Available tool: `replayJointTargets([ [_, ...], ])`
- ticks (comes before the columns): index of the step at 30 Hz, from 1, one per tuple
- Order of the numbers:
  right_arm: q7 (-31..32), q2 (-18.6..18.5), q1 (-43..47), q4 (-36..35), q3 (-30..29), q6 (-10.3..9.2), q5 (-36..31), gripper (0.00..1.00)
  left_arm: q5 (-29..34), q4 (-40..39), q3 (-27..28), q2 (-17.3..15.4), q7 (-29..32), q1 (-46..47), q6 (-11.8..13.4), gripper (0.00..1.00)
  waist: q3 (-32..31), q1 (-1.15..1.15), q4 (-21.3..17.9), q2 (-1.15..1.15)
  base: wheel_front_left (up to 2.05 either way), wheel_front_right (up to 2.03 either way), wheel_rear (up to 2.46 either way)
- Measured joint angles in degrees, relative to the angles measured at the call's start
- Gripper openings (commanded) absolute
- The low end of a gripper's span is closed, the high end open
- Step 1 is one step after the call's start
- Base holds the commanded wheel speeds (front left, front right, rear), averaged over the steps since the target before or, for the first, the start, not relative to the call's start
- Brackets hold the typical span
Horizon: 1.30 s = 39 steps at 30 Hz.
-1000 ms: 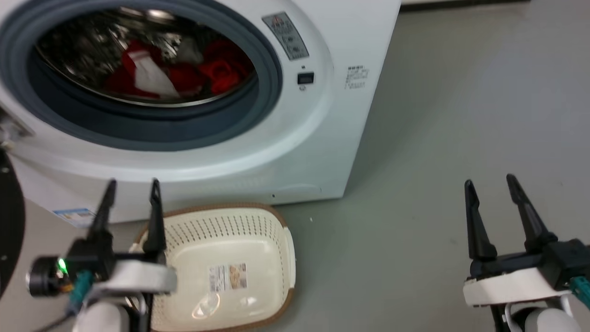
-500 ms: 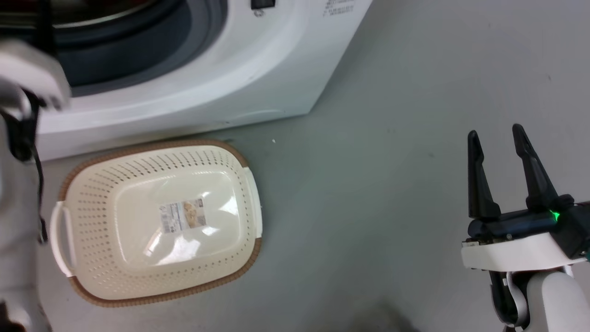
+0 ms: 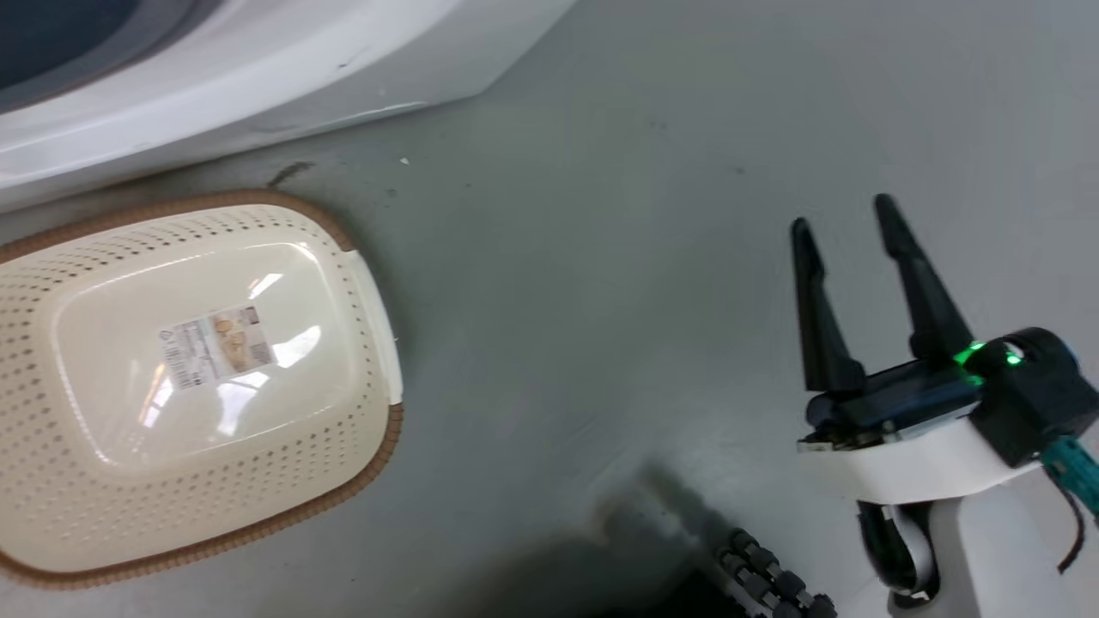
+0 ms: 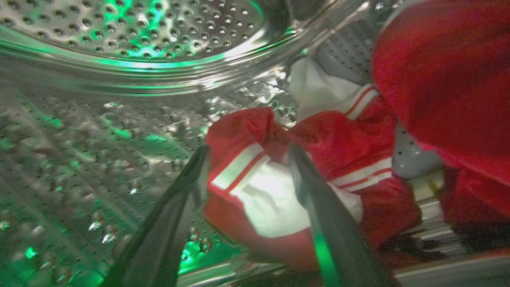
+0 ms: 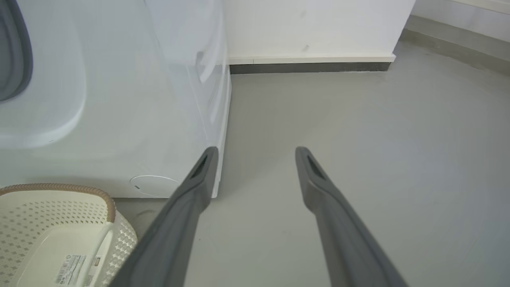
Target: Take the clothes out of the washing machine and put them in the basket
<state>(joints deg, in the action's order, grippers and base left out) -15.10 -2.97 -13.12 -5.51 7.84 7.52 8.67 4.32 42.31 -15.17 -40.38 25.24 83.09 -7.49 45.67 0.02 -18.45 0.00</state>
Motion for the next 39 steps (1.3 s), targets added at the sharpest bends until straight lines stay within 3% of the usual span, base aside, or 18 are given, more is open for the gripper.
replayJointTargets([
  [11, 0.01, 0.01, 1.67, -0.4, 6.62, 0.0, 3.01, 1.0, -4.65, 6.66, -2.77, -4.49, 11.8, 10.46, 0.0, 1.0, 3.41, -0.01, -4.83, 0.0, 0.0, 0.0, 0.0],
  [18, 0.01, 0.01, 1.85, -1.72, 6.31, 0.0, 3.76, 1.0, -6.08, 8.14, -2.33, -6.49, 15.92, 12.42, 0.0, 1.0, 5.74, -0.01, -6.5, 0.0, 0.0, 0.0, 0.0],
  [22, 0.01, 0.01, 1.5, -2.03, 5.24, 0.0, 3.98, 1.0, -7.54, 8.68, -2.42, -5.94, 18.18, 12.43, -0.01, 1.0, 6.92, -0.01, -6.76, 0.0, 0.0, 0.0, 0.0],
  [23, 0.01, 0.01, 1.35, -2.07, 5.01, 0.0, 4.02, 1.0, -7.75, 8.73, -2.46, -5.89, 18.48, 12.43, 0.0, 0.56, 7.17, -0.01, -6.77, 0.0, 0.0, 0.0, 0.0],
  [24, 0.01, 0.02, 1.29, -2.09, 4.79, 0.0, 4.19, 1.0, -8.08, 8.67, -2.33, -5.81, 18.46, 12.43, 0.03, 0.23, 7.34, -0.01, -6.77, 0.0, 0.0, 0.0, 0.0],
  [25, 0.01, 0.01, 1.26, -2.1, 4.63, 0.0, 4.44, 1.0, -8.26, 8.59, -2.27, -5.76, 18.44, 12.43, 0.15, 0.23, 7.45, -0.01, -6.77, 0.0, 0.0, 0.0, 0.0],
  [26, 0.01, 0.01, 1.24, -2.11, 4.5, 0.0, 4.5, 1.0, -8.46, 8.56, -2.27, -5.66, 18.38, 12.43, 0.15, 0.0, 7.47, -0.01, -6.75, 0.0, 0.0, 0.0, 0.0],
  [39, 0.01, 0.04, 0.62, 0.47, 1.59, 0.0, 2.33, 1.0, -10.7, 9.83, -2.2, -2.78, 5.33, 10.6, 1.7, 0.0, 3.9, -0.02, -4.6, 0.0, 0.0, 0.0, 0.0],
])
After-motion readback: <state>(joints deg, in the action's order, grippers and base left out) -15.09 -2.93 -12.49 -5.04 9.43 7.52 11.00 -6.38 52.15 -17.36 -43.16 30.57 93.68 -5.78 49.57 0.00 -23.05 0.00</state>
